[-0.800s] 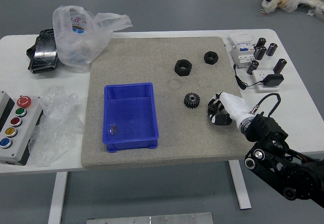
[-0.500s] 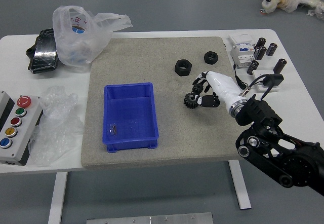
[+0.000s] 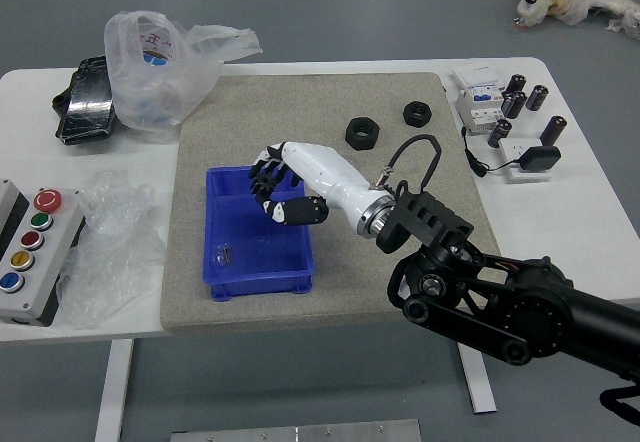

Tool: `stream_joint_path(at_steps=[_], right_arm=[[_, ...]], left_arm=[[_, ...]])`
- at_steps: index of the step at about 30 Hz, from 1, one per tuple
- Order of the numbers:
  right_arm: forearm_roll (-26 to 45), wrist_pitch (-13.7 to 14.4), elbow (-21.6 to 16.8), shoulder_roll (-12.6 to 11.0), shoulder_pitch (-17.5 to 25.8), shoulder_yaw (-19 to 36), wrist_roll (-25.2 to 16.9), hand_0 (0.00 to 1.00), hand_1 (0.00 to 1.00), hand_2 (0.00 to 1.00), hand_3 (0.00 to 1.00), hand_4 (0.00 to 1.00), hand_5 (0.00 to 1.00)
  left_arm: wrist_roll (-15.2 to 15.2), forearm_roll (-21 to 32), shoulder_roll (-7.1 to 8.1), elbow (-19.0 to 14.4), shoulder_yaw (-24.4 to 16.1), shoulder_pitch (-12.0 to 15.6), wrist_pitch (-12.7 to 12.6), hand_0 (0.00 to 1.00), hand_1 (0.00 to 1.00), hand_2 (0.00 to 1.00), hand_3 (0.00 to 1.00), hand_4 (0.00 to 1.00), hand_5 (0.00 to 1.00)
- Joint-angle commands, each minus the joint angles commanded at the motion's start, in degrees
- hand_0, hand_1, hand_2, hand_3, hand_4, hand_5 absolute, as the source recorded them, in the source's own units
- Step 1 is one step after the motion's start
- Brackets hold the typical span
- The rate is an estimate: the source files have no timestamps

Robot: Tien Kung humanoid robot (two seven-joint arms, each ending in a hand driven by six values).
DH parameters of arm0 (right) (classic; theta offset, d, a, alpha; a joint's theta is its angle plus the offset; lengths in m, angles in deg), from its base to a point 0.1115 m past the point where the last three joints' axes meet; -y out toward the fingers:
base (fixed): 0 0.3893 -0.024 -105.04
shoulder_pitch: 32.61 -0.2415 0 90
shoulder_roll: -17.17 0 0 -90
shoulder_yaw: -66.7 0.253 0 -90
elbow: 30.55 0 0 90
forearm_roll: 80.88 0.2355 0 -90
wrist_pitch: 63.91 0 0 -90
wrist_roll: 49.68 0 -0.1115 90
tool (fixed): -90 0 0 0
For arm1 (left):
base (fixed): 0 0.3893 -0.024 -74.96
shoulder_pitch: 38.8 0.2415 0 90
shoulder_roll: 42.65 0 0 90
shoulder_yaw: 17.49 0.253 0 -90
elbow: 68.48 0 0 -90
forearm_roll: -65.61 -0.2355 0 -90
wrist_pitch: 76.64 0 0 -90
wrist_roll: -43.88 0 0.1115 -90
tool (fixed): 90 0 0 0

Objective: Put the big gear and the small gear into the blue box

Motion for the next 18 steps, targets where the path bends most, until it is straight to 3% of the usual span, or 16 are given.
stream_joint_path(at_steps=[5, 6, 11, 12, 17, 18], right_arm=[[-0.34, -1.36, 1.24, 0.6, -1.35, -1.26, 0.32, 0.578, 0.643, 0.612, 0.54, 0.45, 0.002], [-0.95, -1.87, 1.49, 0.61, -1.61, -1.47, 0.61, 0.651, 0.712, 0.669, 0.617, 0.423, 0.002], [-4.52, -4.64, 2.38, 0.55, -2.46, -2.07, 2.03, 0.651, 0.712, 0.669, 0.617, 0.423, 0.002], [-5.35, -5.2, 2.51, 0.51, -2.64, -2.15, 2.29, 0.707, 0.757, 0.719, 0.673, 0.454, 0.13], [-7.89, -6.85, 2.88, 0.36, -3.65, -2.6, 3.1, 0.707, 0.757, 0.719, 0.673, 0.454, 0.13], [-8.22, -7.04, 2.96, 0.34, -3.87, -2.74, 3.2, 0.723, 0.776, 0.765, 0.69, 0.521, 0.143]], left_arm=[[-0.03, -0.05, 0.0, -0.02, -0.01, -0.09, 0.01, 0.72, 0.669, 0.666, 0.754, 0.74, 0.459], [-0.06, -0.09, 0.01, -0.03, -0.04, -0.07, 0.02, 0.719, 0.668, 0.666, 0.754, 0.74, 0.458], [-0.08, -0.08, 0.01, -0.04, -0.07, -0.06, -0.01, 0.719, 0.668, 0.666, 0.754, 0.74, 0.458], [-0.09, -0.08, 0.0, -0.05, -0.07, -0.07, -0.01, 0.719, 0.668, 0.666, 0.754, 0.74, 0.458], [-0.14, -0.11, -0.06, -0.09, -0.11, -0.12, 0.0, 0.719, 0.668, 0.666, 0.754, 0.74, 0.458], [-0.15, -0.1, -0.06, -0.09, -0.11, -0.14, -0.01, 0.719, 0.668, 0.666, 0.754, 0.74, 0.458]])
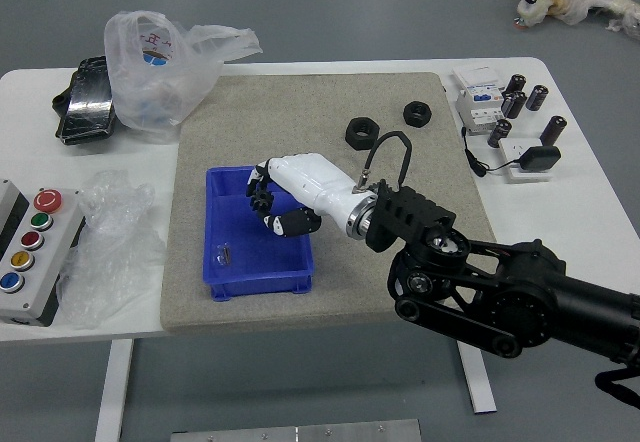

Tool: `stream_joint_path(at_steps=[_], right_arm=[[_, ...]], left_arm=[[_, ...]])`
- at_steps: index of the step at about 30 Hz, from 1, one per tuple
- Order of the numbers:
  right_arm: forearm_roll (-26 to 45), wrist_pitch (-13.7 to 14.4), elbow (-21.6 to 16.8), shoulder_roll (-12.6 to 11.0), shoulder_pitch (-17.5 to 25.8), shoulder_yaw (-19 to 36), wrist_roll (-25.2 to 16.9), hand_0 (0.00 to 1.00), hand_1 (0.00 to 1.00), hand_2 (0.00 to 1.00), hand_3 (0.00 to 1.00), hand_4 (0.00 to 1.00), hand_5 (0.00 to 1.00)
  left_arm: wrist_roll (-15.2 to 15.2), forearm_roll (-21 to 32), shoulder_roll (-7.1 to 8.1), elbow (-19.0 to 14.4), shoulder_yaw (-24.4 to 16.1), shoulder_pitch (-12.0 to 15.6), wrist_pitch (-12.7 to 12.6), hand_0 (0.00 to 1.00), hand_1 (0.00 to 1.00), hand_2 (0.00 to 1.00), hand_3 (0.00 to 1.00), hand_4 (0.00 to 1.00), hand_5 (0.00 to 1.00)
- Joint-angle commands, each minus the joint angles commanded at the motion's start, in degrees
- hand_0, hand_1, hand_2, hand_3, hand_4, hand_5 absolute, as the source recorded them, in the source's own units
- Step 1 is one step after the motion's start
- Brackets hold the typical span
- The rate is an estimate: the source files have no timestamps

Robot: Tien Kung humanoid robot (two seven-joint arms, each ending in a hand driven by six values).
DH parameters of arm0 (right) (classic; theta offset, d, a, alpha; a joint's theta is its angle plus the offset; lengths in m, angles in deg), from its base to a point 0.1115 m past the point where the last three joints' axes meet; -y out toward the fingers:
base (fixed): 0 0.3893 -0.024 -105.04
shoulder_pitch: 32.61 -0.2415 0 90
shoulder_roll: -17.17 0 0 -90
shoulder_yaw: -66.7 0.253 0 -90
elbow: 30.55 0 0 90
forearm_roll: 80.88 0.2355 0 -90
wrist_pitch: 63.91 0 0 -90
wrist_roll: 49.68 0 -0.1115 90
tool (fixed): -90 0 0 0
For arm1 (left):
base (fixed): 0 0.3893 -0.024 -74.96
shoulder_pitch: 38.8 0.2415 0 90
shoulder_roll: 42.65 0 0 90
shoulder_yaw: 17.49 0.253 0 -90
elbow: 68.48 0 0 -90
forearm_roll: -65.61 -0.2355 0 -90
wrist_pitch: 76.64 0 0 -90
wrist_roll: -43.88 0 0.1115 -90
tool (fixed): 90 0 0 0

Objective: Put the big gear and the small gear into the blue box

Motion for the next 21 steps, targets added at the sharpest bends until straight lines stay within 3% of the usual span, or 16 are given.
stream_joint_path(at_steps=[14, 21], right_arm=[[0.01, -0.42, 0.08, 0.05, -0.79, -1.32, -0.01, 0.746, 0.798, 0.791, 0.738, 0.575, 0.128], [-0.1, 4.46, -0.12, -2.06, 2.57, 4.68, -0.83, 0.717, 0.786, 0.78, 0.729, 0.583, 0.132]], left_arm=[[-0.11, -0.12, 0.0, -0.04, -0.12, 0.02, 0.0, 0.719, 0.668, 0.666, 0.754, 0.74, 0.458], [0.0, 0.21, -0.09, -0.03, 0.12, -0.07, -0.09, 0.719, 0.668, 0.665, 0.754, 0.74, 0.458]])
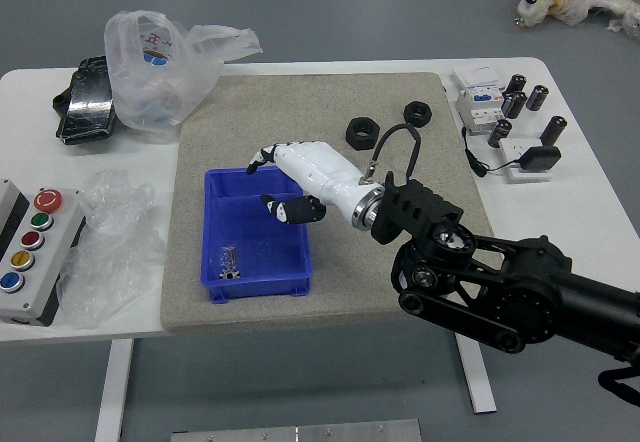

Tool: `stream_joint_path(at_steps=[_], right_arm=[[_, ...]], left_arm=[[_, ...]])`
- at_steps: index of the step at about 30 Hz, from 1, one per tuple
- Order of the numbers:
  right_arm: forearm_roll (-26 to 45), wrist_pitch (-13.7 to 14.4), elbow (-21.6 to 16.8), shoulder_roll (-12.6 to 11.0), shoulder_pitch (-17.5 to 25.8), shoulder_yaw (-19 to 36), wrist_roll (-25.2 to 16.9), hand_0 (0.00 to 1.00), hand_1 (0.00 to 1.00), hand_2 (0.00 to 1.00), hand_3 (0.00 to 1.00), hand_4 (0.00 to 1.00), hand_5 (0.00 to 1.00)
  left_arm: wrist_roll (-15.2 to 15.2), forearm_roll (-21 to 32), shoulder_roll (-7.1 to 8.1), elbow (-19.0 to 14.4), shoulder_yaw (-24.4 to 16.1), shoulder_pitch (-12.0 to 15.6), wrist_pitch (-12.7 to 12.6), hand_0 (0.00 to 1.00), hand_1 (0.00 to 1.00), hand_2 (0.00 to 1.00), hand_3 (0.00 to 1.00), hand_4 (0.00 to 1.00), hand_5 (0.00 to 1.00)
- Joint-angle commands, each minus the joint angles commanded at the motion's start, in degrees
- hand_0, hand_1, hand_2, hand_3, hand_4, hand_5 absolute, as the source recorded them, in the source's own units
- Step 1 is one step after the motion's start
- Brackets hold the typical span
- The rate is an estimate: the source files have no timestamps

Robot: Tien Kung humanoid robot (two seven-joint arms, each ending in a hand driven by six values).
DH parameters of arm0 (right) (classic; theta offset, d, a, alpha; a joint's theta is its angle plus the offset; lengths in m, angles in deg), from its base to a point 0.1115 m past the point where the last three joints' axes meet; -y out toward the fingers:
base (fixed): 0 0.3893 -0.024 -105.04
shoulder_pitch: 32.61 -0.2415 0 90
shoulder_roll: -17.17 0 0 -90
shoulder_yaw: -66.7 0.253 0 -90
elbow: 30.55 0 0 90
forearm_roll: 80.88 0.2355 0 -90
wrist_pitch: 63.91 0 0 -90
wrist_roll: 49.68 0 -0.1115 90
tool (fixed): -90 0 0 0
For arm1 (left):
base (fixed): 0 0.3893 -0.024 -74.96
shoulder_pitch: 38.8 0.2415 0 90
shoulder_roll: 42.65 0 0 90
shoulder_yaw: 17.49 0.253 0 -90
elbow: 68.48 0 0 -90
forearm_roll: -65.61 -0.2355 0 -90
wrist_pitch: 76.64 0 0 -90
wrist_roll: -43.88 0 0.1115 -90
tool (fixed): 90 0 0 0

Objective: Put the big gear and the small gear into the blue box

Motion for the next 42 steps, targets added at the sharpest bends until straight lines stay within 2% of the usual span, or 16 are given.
stream_joint_path(at_steps=[3, 8, 9, 12, 14, 15, 21, 22, 26, 28, 39, 40, 42], right_arm=[[-0.95, 0.92, 0.68, -2.32, 2.81, 4.12, 0.64, 0.706, 0.778, 0.775, 0.732, 0.596, 0.117], [-2.52, 0.16, 1.64, -6.11, 8.27, 11.07, 2.66, 0.706, 0.778, 0.775, 0.732, 0.596, 0.117], [-2.79, -0.2, 1.74, -6.53, 9.27, 12.19, 3.13, 0.688, 0.782, 0.799, 0.826, 0.723, 0.134], [-3.33, -1.3, 1.98, -7.11, 11.81, 14.93, 4.38, 0.688, 0.782, 0.799, 0.826, 0.723, 0.134], [-3.58, -1.96, 2.1, -6.93, 12.74, 15.26, 4.97, 0.688, 0.782, 0.799, 0.826, 0.723, 0.134], [-3.68, -2.29, 2.26, -6.74, 12.95, 15.11, 5.19, 0.697, 0.793, 0.823, 0.856, 0.816, 0.188], [-3.81, -3.38, 4.53, -5.85, 12.12, 13.25, 5.87, 0.697, 0.793, 0.823, 0.856, 0.816, 0.188], [-3.79, -3.63, 5.15, -5.69, 11.76, 12.8, 6.05, 0.696, 0.799, 0.832, 0.871, 0.844, 0.232], [-2.92, -4.16, 7.44, -5.01, 10.03, 10.59, 6.34, 0.696, 0.799, 0.832, 0.871, 0.844, 0.232], [-2.23, -4.25, 8.64, -4.56, 9.06, 9.2, 6.27, 0.695, 0.799, 0.836, 0.871, 0.868, 0.258], [3.02, -3.65, 15.45, -2.07, 3.75, 0.73, 4.99, 0.688, 0.791, 0.818, 0.858, 0.873, 0.268], [3.34, -3.42, 15.93, -1.88, 3.41, 0.17, 4.81, 0.662, 0.764, 0.733, 0.759, 0.614, 0.096], [3.62, -3.02, 16.69, -1.62, 3.0, -0.47, 4.57, 0.662, 0.764, 0.733, 0.759, 0.614, 0.096]], left_arm=[[-0.01, 0.06, -0.02, 0.02, 0.0, 0.12, -0.01, 0.719, 0.668, 0.665, 0.754, 0.74, 0.458], [0.13, 0.35, 0.08, 0.1, 0.13, 0.34, -0.09, 0.719, 0.668, 0.665, 0.754, 0.74, 0.458], [0.15, 0.41, 0.09, 0.11, 0.16, 0.38, -0.11, 0.719, 0.668, 0.666, 0.754, 0.74, 0.456], [0.2, 0.49, 0.04, 0.15, 0.17, 0.46, -0.13, 0.719, 0.668, 0.666, 0.754, 0.74, 0.456], [0.22, 0.5, -0.05, 0.15, 0.16, 0.47, -0.13, 0.719, 0.668, 0.666, 0.754, 0.74, 0.456], [0.24, 0.53, -0.11, 0.15, 0.18, 0.43, -0.12, 0.719, 0.668, 0.666, 0.754, 0.74, 0.456], [0.41, 0.78, -0.21, 0.16, 0.47, 0.17, -0.17, 0.719, 0.668, 0.666, 0.754, 0.74, 0.456], [0.4, 0.74, -0.19, 0.17, 0.45, 0.16, -0.15, 0.719, 0.668, 0.665, 0.755, 0.741, 0.457], [0.31, 0.71, -0.08, 0.17, 0.37, 0.26, -0.14, 0.719, 0.668, 0.665, 0.755, 0.741, 0.457], [0.25, 0.64, -0.06, 0.17, 0.29, 0.31, -0.13, 0.719, 0.668, 0.665, 0.754, 0.741, 0.457], [0.2, 0.32, -0.08, 0.16, 0.09, 0.16, -0.03, 0.72, 0.668, 0.665, 0.753, 0.74, 0.457], [0.2, 0.3, -0.07, 0.16, 0.08, 0.14, -0.02, 0.72, 0.668, 0.664, 0.754, 0.739, 0.458], [0.17, 0.26, -0.07, 0.15, 0.05, 0.13, -0.02, 0.72, 0.668, 0.664, 0.754, 0.739, 0.458]])
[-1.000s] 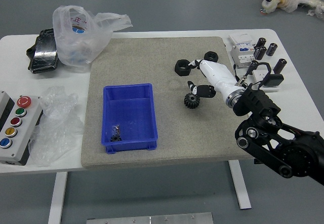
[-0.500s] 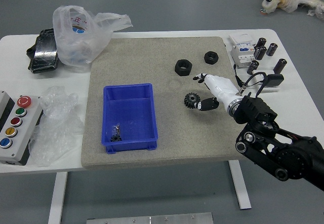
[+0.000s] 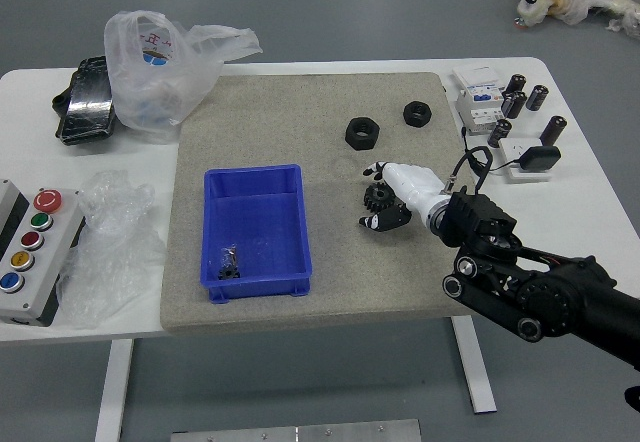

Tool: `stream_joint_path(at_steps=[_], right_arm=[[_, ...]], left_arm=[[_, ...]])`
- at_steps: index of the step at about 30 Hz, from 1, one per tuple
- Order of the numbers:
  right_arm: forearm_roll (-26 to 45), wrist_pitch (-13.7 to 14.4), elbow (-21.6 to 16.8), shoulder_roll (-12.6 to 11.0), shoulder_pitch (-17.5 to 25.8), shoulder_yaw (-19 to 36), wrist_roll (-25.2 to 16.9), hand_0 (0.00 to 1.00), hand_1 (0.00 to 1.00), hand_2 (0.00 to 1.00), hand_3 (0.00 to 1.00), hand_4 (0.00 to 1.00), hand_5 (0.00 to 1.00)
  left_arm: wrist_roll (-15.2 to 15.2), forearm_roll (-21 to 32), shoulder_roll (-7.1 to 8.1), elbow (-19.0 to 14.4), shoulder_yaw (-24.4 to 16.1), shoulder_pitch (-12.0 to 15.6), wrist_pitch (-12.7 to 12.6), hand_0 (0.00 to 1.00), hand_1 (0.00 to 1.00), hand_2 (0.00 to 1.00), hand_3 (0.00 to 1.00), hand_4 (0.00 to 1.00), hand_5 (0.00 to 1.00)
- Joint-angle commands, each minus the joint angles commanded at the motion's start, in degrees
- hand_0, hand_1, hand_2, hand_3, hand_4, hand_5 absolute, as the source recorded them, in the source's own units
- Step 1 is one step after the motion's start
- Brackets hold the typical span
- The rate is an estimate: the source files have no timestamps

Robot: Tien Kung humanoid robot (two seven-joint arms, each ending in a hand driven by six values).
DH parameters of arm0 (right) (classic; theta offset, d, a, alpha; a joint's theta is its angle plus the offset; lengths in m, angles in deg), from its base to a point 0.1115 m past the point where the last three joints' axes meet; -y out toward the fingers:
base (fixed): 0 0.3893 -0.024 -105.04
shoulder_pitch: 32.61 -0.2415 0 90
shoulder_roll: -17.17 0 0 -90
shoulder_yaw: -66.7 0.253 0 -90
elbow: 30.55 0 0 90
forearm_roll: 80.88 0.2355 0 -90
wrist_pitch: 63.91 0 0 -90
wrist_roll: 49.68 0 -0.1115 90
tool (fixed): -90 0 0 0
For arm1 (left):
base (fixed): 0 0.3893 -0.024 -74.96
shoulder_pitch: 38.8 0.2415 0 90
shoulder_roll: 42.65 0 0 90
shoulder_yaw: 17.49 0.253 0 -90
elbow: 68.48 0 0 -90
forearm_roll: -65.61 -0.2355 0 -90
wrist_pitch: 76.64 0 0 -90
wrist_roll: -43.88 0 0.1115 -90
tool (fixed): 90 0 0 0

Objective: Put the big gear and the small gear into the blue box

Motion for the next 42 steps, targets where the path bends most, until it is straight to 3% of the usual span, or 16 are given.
stream_joint_path(at_steps=[3, 4, 8, 9, 15, 16, 20, 29, 39, 40, 42], right_arm=[[0.15, 0.58, 0.89, 0.15, -0.34, -0.56, -0.27, 0.662, 0.764, 0.733, 0.759, 0.614, 0.096], [0.18, 0.76, 1.19, 0.11, -0.41, -0.68, -0.32, 0.597, 0.654, 0.522, 0.613, 0.229, 0.005], [0.41, 1.21, 2.08, -0.11, -0.56, -0.89, -0.55, 0.597, 0.654, 0.522, 0.613, 0.229, 0.005], [0.5, 1.34, 2.34, -0.18, -0.57, -0.93, -0.64, 0.568, 0.592, 0.418, 0.537, 0.166, 0.002], [0.35, 2.05, 2.86, -0.47, -0.36, -0.9, -1.0, 0.568, 0.592, 0.418, 0.537, 0.166, 0.002], [0.27, 2.2, 2.8, -0.53, -0.31, -0.82, -1.06, 0.538, 0.551, 0.35, 0.473, 0.162, 0.002], [-0.49, 3.1, 1.55, -1.07, -0.01, 0.21, -1.36, 0.538, 0.551, 0.35, 0.473, 0.162, 0.002], [-0.75, 6.26, -9.03, -3.14, 0.21, 4.8, -3.07, 0.539, 0.553, 0.344, 0.47, 0.17, 0.002], [2.01, 7.21, -20.85, -0.07, -4.33, 0.44, -5.63, 0.544, 0.556, 0.35, 0.479, 0.209, 0.002], [2.08, 6.91, -21.25, 0.32, -4.81, -0.14, -5.65, 0.599, 0.605, 0.513, 0.538, 0.303, 0.002], [1.68, 5.48, -21.33, 1.03, -5.86, -1.35, -5.18, 0.599, 0.605, 0.513, 0.538, 0.303, 0.002]], left_arm=[[0.0, 0.06, -0.02, -0.02, 0.04, -0.01, -0.01, 0.72, 0.668, 0.664, 0.754, 0.739, 0.458], [-0.01, 0.04, -0.03, -0.02, 0.03, 0.0, 0.0, 0.72, 0.668, 0.665, 0.753, 0.74, 0.459], [-0.05, 0.02, -0.05, -0.03, -0.02, 0.04, -0.01, 0.72, 0.668, 0.665, 0.753, 0.74, 0.459], [-0.04, 0.01, -0.06, -0.03, -0.01, 0.04, -0.01, 0.72, 0.667, 0.665, 0.753, 0.738, 0.456], [0.07, 0.1, -0.06, 0.0, 0.09, 0.02, -0.02, 0.72, 0.667, 0.665, 0.753, 0.738, 0.456], [0.09, 0.18, -0.06, 0.01, 0.14, 0.02, -0.03, 0.719, 0.668, 0.665, 0.752, 0.738, 0.456], [0.12, 0.24, -0.08, 0.02, 0.16, 0.03, -0.04, 0.719, 0.668, 0.665, 0.752, 0.738, 0.456], [0.03, 0.09, -0.01, 0.03, -0.07, 0.21, -0.01, 0.719, 0.668, 0.666, 0.752, 0.739, 0.456], [-0.03, -0.16, 0.03, 0.0, -0.22, 0.21, 0.04, 0.719, 0.668, 0.666, 0.753, 0.739, 0.456], [-0.04, -0.17, 0.05, 0.0, -0.22, 0.21, 0.04, 0.719, 0.668, 0.666, 0.753, 0.74, 0.455], [-0.08, -0.26, 0.1, -0.01, -0.28, 0.17, 0.07, 0.719, 0.668, 0.666, 0.753, 0.74, 0.455]])
